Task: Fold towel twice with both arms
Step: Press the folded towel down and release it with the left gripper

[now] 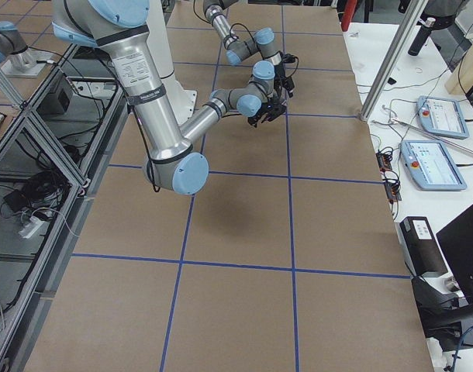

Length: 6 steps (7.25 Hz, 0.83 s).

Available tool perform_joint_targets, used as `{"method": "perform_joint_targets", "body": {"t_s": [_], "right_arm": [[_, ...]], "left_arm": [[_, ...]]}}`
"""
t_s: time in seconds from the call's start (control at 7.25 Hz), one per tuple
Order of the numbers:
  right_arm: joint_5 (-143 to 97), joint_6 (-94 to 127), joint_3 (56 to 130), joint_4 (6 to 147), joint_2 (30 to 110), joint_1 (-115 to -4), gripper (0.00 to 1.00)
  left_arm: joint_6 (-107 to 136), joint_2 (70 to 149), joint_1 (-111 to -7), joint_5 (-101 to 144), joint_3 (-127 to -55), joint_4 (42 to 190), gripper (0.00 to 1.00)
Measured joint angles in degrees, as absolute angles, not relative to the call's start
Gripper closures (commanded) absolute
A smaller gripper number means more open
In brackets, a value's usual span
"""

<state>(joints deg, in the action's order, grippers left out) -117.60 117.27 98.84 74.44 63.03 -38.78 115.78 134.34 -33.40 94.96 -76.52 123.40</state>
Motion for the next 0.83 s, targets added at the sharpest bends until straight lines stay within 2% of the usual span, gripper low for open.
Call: {"method": "perform_joint_targets", "body": {"t_s": [0.83], "right_arm": [[-117.8, 117.3, 99.3, 74.6, 63.0, -39.4, 0.00]], "left_arm": [[116.3, 132.7, -31.3, 95.9, -76.2, 123.5, 0.00]]}}
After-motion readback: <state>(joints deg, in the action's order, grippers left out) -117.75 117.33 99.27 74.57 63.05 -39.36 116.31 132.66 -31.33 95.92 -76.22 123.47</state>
